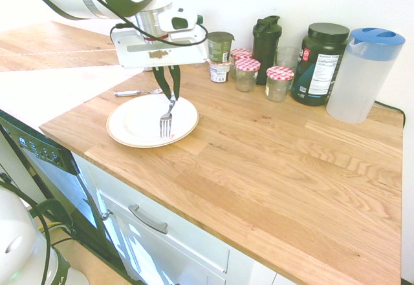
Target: Put the fork into the plate
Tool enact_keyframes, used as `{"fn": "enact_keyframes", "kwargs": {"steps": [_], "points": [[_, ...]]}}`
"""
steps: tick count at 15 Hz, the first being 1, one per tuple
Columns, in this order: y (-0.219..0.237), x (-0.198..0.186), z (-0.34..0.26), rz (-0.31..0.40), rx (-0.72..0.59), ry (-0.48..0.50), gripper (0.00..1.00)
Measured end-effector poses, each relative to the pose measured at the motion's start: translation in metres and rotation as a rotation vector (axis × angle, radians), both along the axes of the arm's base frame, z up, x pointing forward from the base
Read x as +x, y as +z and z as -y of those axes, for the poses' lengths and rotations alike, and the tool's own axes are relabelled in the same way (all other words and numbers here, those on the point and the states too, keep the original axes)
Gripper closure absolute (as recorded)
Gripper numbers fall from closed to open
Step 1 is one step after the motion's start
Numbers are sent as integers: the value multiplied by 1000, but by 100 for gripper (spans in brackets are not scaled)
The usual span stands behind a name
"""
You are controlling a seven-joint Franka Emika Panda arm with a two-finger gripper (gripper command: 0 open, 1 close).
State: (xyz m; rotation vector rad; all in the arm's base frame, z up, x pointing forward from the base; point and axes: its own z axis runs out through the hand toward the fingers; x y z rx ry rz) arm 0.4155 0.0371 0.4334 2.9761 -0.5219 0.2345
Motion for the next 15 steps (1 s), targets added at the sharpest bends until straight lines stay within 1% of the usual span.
{"fn": "enact_keyframes", "kwargs": {"steps": [4,7,11,15], "points": [[-8,14,-50,-29,-44,19,100],[-20,34,-73,-59,-57,33,100],[-36,52,-83,-92,-55,34,100],[-45,57,-76,-111,-48,21,100]]}}
